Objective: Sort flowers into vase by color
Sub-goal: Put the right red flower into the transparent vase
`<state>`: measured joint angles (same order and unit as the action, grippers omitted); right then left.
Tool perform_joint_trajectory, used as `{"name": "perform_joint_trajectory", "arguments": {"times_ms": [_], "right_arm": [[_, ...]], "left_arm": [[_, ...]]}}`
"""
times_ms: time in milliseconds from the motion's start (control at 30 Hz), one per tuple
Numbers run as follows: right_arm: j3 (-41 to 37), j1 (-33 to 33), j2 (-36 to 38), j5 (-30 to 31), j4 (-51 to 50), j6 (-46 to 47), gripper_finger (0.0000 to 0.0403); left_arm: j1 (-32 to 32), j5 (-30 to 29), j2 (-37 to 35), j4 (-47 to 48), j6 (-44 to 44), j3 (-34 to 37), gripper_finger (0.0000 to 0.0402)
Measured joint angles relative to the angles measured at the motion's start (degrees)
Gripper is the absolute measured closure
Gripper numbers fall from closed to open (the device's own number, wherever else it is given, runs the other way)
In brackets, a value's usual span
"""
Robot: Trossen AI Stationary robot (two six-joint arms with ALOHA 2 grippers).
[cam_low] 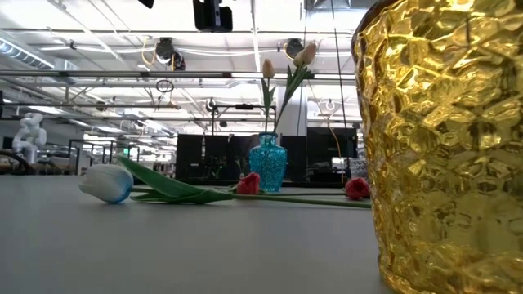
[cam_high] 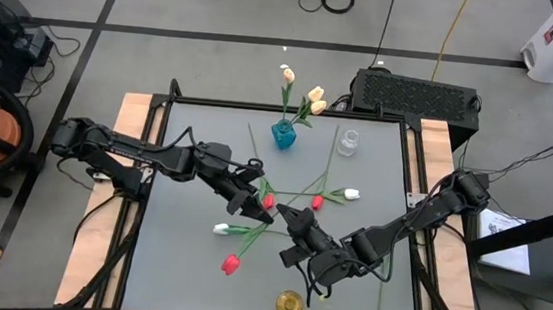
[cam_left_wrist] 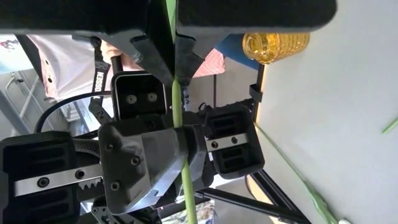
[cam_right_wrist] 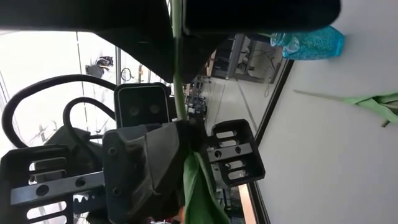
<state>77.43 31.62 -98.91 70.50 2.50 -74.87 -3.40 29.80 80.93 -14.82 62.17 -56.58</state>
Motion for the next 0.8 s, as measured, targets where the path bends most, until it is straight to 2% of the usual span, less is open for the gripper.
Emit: {"name": "perform_joint_trajectory", "arguments": {"times_ms": [267, 800], "right_arm": [[0.0, 0.0, 0.0, 0.15, -0.96, -0.21, 0.0401], [0.0, 0.0, 0.02, 0.28, -0.97, -0.83, 0.0403]], "left_arm": [[0.0, -0.01, 0.02, -0.27, -0.42, 0.0, 0.0389], [0.0, 0.24, 0.07, -1.82, -0.98, 0.0, 0.0281]]}}
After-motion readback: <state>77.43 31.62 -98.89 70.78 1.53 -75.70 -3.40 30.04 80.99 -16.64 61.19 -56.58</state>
